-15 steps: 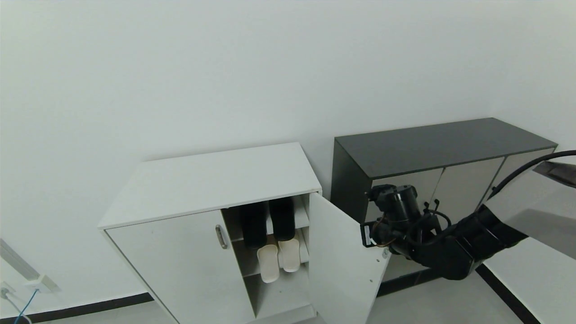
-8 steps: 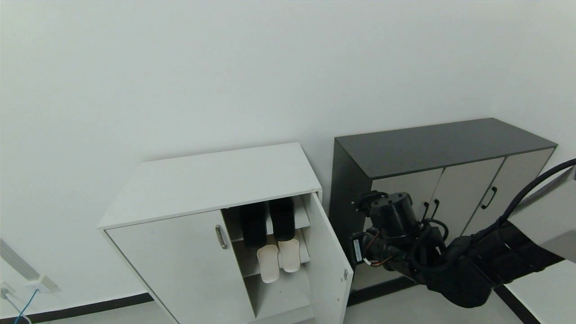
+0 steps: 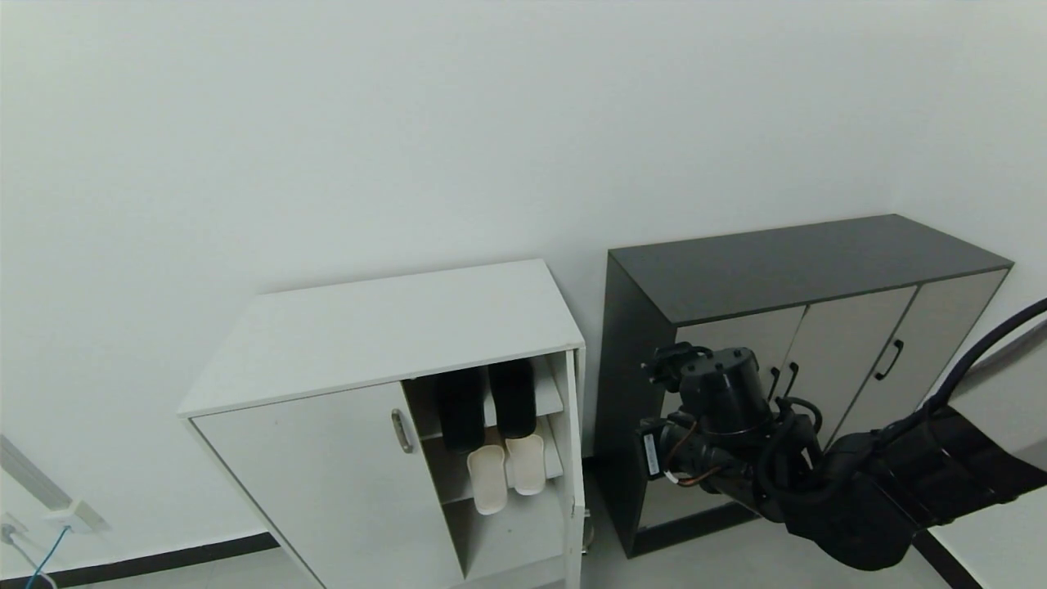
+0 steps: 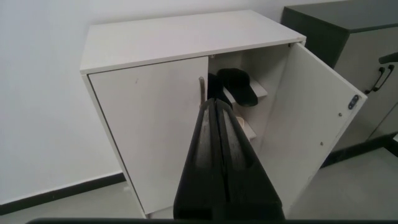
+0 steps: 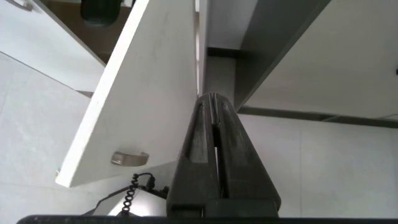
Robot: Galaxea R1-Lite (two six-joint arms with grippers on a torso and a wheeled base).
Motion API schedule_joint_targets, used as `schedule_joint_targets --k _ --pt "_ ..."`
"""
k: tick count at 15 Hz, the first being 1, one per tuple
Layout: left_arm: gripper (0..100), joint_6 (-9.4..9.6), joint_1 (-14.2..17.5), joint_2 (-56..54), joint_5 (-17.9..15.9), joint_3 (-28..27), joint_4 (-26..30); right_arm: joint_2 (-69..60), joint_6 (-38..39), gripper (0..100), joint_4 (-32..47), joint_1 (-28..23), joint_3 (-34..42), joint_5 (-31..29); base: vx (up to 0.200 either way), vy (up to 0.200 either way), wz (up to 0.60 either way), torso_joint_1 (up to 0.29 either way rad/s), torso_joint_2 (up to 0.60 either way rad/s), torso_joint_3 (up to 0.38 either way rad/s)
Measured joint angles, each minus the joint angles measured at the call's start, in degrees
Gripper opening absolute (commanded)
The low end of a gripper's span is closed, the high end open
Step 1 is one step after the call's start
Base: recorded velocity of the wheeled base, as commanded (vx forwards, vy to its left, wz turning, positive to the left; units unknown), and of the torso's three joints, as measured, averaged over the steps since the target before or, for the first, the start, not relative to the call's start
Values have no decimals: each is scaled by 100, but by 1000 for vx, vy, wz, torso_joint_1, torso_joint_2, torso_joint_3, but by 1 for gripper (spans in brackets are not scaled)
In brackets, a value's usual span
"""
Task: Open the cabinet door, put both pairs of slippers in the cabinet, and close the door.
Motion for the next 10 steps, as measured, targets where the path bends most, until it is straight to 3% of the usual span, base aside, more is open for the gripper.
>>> schedule_joint_targets --k 5,10 --pt "0 0 0 0 -2 0 0 -167 -77 0 -39 33 166 63 0 0 600 -1 -2 3" --pt "0 0 6 0 2 -1 -7 -215 -251 0 -106 44 373 304 0 0 0 0 0 0"
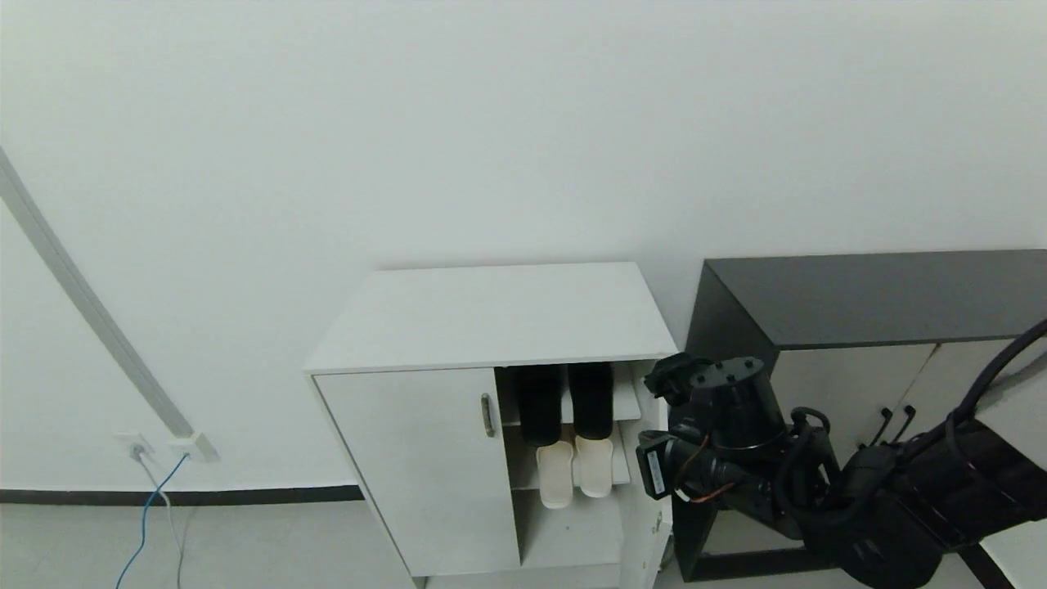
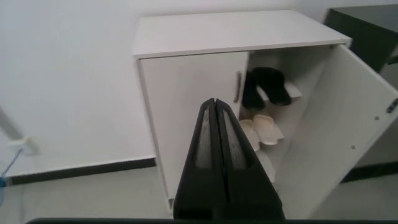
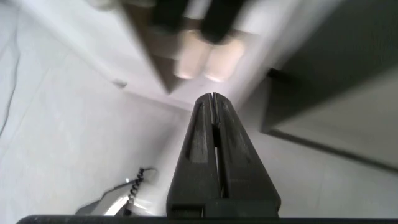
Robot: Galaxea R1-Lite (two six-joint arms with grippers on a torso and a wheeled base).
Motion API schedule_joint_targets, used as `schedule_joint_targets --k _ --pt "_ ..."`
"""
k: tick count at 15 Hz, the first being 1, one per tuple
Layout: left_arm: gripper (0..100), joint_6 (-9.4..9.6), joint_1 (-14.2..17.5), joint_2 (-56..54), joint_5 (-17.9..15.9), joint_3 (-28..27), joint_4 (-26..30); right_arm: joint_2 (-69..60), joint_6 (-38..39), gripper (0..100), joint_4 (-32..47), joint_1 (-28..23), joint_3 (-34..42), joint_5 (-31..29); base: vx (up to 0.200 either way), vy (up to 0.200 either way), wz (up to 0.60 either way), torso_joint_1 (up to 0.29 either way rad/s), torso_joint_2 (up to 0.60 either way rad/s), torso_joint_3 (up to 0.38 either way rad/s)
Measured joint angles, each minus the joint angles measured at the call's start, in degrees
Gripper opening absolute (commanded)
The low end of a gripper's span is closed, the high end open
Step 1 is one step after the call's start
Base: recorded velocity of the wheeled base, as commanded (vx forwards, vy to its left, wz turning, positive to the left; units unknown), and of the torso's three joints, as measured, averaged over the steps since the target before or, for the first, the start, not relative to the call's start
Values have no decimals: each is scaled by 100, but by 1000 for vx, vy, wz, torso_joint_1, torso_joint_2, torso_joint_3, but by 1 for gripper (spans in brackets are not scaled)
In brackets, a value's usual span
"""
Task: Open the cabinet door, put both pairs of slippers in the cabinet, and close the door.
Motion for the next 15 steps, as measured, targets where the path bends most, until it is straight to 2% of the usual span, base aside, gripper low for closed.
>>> schedule_joint_targets --k 5,8,15 --pt "0 -2 -9 0 0 1 7 -110 -305 0 13 -133 177 -73 0 0 0 0 0 0" --pt "0 -2 -9 0 -2 1 7 -140 -619 0 40 -328 217 -495 0 0 0 0 0 0" --pt "0 0 -11 0 0 1 7 185 -809 0 51 -449 284 -471 0 0 0 0 0 0"
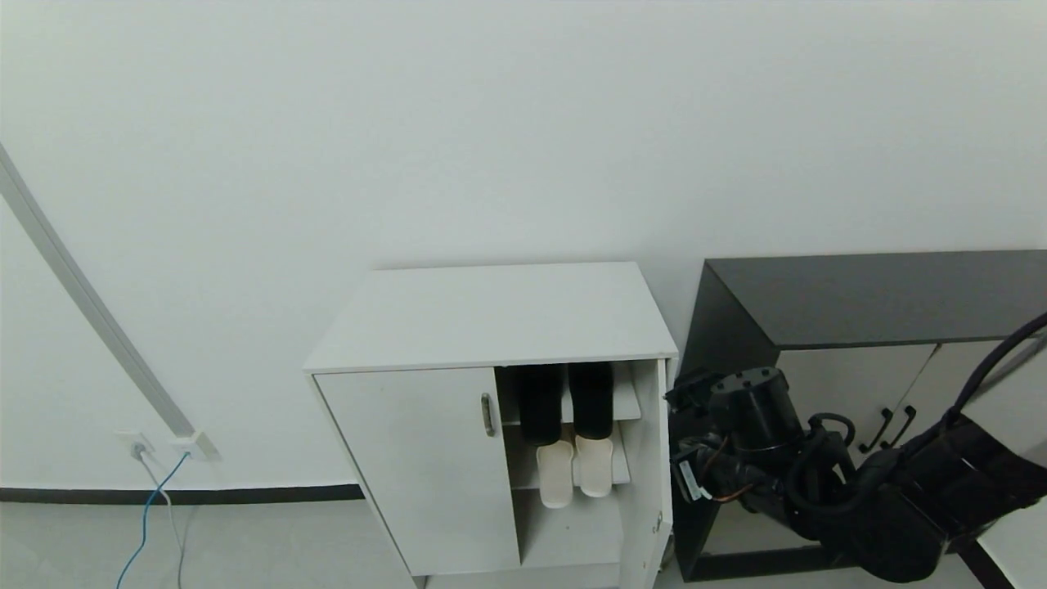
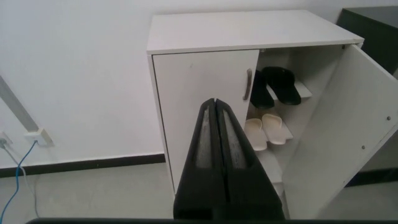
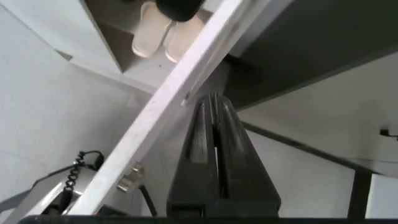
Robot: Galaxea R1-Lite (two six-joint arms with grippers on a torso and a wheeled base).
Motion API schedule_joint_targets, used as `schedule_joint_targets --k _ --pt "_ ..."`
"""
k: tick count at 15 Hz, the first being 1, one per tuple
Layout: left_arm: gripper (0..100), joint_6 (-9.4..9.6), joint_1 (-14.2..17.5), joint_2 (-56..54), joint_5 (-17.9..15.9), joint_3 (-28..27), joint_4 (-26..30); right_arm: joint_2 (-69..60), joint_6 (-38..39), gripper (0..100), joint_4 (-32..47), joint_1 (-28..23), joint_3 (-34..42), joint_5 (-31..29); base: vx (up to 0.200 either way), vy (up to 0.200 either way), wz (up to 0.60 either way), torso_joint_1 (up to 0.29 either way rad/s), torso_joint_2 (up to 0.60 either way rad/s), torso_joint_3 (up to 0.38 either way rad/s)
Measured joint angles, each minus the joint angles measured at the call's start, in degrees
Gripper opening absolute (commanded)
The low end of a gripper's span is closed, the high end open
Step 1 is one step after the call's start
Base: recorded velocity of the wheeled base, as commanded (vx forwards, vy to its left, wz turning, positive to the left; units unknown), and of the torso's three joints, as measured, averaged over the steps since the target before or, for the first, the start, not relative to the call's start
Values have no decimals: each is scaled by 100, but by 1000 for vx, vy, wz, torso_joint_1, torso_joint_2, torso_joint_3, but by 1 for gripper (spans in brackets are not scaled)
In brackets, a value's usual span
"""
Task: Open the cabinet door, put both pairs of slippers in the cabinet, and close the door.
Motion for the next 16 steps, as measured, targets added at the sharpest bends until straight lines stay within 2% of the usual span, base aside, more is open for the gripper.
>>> schedule_joint_targets --k 3,6,11,13,16 --pt "0 0 2 0 -2 0 0 223 146 0 -174 85 -63 151 0 0 0 0 0 0" --pt "0 0 10 0 0 0 0 490 608 0 -855 223 -155 339 0 0 0 0 0 0" --pt "0 -2 5 0 -2 0 0 639 656 0 -1390 261 -50 794 0 0 0 0 0 0" --pt "0 0 5 0 -2 0 0 663 663 0 -2055 245 219 1459 0 0 0 0 0 0" --pt "0 0 7 0 0 0 0 840 650 0 -3917 221 898 2482 0 0 0 0 0 0"
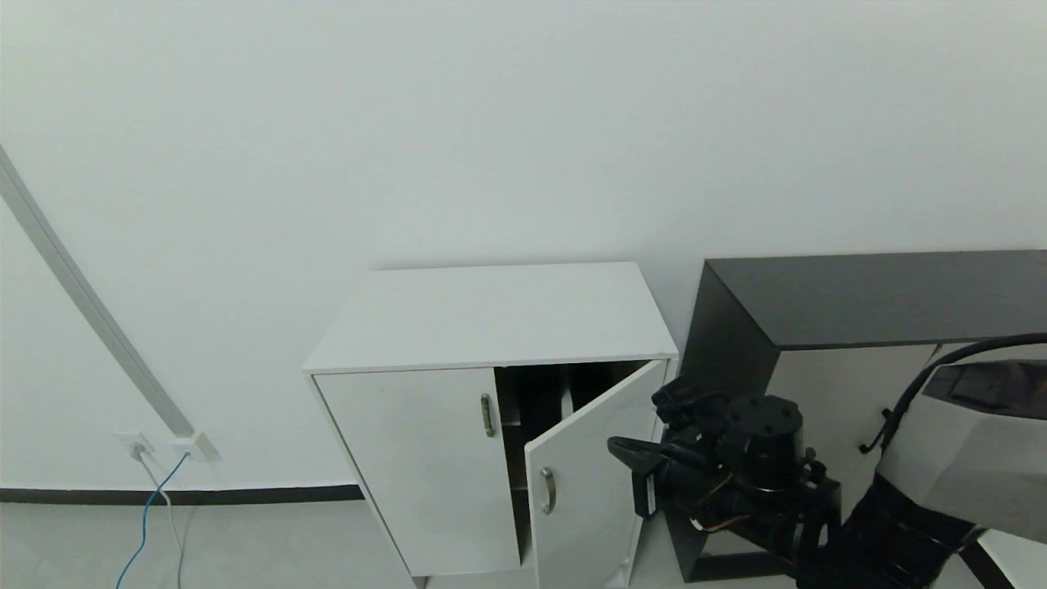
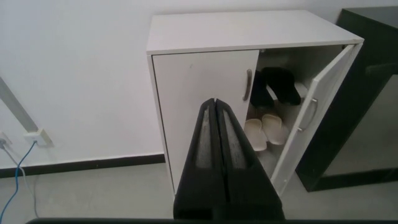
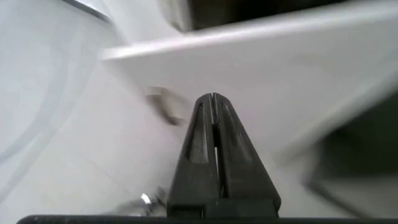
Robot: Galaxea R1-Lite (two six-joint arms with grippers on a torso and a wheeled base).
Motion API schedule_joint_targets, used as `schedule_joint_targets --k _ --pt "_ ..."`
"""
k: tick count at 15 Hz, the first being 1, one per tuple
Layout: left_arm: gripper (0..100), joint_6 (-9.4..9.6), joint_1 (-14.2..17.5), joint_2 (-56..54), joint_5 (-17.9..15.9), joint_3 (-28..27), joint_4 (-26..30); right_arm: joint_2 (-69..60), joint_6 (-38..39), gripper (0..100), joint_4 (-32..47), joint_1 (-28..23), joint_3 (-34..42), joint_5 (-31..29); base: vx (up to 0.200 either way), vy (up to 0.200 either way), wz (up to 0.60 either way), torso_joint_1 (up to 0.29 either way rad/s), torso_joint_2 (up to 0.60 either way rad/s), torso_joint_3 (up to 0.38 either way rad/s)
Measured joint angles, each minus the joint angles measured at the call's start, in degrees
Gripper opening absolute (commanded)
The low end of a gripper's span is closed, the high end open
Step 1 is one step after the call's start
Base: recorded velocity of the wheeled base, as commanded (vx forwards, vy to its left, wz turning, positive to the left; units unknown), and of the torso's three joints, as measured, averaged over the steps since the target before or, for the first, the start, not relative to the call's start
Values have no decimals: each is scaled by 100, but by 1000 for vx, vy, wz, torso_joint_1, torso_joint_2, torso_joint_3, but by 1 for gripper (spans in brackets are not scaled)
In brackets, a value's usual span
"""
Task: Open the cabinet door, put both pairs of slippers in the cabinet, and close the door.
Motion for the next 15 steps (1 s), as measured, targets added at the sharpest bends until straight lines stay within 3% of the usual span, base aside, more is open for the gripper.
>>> schedule_joint_targets --k 2,4,6,15 --pt "0 -2 -5 0 -2 0 0 262 -13 0 -980 -23 449 363 100 0 0 4 1 4" --pt "0 11 -5 0 0 0 0 441 -41 0 -1200 -23 780 541 200 0 0 2 2 -2" --pt "0 11 -5 0 -2 0 0 522 -49 0 -1182 -23 887 550 200 0 0 -7 -2 2" --pt "0 16 -5 0 -10 0 0 828 -46 0 -857 -78 521 530 0 0 0 0 0 0"
